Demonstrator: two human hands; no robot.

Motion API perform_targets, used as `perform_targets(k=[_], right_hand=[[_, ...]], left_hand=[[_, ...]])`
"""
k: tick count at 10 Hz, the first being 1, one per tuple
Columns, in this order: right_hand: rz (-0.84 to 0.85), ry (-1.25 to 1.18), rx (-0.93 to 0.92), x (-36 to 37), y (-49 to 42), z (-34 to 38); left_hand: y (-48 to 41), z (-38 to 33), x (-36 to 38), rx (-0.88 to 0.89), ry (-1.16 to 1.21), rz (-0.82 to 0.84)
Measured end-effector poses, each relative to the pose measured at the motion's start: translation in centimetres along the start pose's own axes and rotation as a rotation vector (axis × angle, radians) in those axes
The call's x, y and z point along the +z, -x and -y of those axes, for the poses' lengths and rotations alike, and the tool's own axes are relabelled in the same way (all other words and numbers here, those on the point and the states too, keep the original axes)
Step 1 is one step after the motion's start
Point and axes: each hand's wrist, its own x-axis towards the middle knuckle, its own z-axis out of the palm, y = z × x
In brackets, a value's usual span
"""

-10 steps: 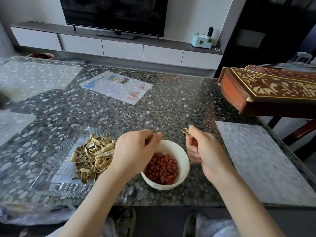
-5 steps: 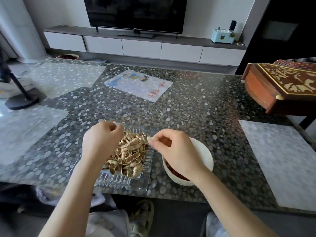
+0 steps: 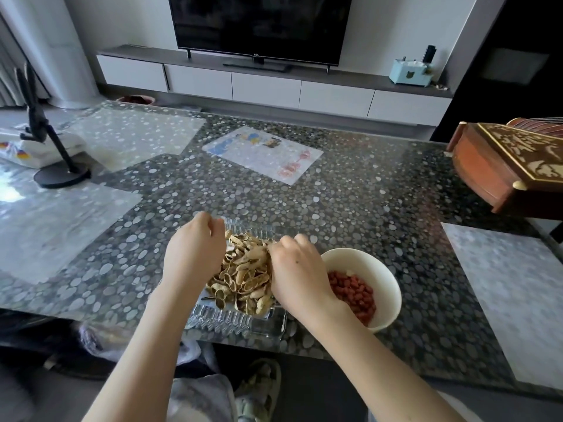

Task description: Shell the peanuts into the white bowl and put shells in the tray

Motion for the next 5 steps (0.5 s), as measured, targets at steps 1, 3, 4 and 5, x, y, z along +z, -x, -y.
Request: perform_targets(k=[1,3,4,5], right_hand=[[0.037,-0.048,-0.033,0.7,-0.3,0.6],[-0.038,-0.157,-0.039,1.7,-0.7,1.5],[-0.181,-0.110,0.068,0.9,-0.7,1.0],[-0.274,-0.173,0.092,-0.2,0.1,0.4]], left_hand=[[0.2,-0.4,0.0,0.015,0.072,-0.026],[0.1,-0.4,0.2,0.048,0.145,-0.066],[0.2,-0.6,0.0,0.108,0.145,-0.100],[0.4,-0.8,-0.2,0.096,0.196,-0.067]])
